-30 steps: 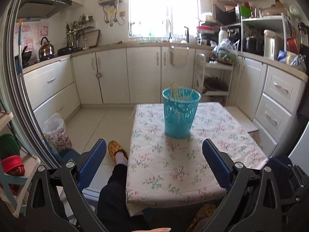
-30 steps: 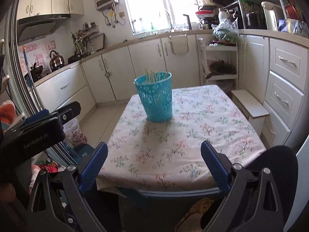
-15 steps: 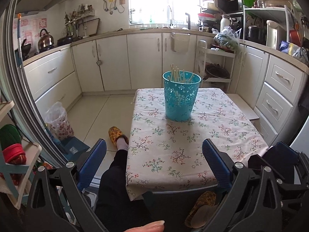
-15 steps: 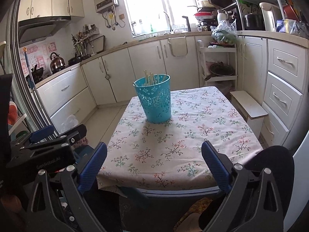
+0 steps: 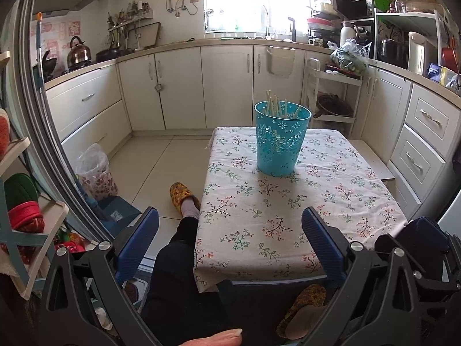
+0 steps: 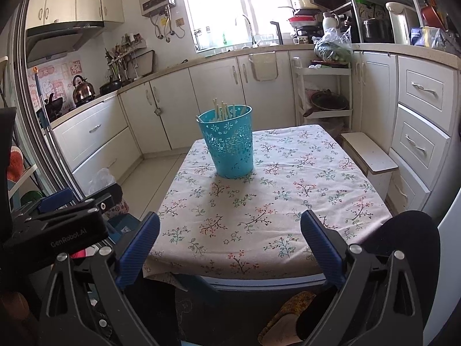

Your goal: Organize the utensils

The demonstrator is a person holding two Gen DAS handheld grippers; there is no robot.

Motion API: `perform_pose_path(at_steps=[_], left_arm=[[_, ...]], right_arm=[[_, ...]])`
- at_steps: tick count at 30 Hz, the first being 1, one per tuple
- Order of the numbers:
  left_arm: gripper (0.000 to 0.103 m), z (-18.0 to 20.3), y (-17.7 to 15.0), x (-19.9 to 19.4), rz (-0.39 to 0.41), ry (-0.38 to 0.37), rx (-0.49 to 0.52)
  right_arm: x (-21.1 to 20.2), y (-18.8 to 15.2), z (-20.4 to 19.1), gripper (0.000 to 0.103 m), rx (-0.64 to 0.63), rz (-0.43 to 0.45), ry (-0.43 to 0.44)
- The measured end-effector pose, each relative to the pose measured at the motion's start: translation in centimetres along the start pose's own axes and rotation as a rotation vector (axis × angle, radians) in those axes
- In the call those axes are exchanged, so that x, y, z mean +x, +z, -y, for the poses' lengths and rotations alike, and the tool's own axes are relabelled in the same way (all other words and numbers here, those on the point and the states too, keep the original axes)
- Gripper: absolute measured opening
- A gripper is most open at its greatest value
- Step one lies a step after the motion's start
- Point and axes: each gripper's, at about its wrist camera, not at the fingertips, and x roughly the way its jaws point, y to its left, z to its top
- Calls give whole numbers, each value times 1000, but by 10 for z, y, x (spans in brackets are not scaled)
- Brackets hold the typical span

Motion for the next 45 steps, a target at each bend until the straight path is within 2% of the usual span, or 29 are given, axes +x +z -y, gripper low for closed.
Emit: perform_pose_path(at_steps=[45], left_arm=[[95,-4,5,-16,41,-3,-1]], right_arm=[[-6,3,0,95,-14,18,9]])
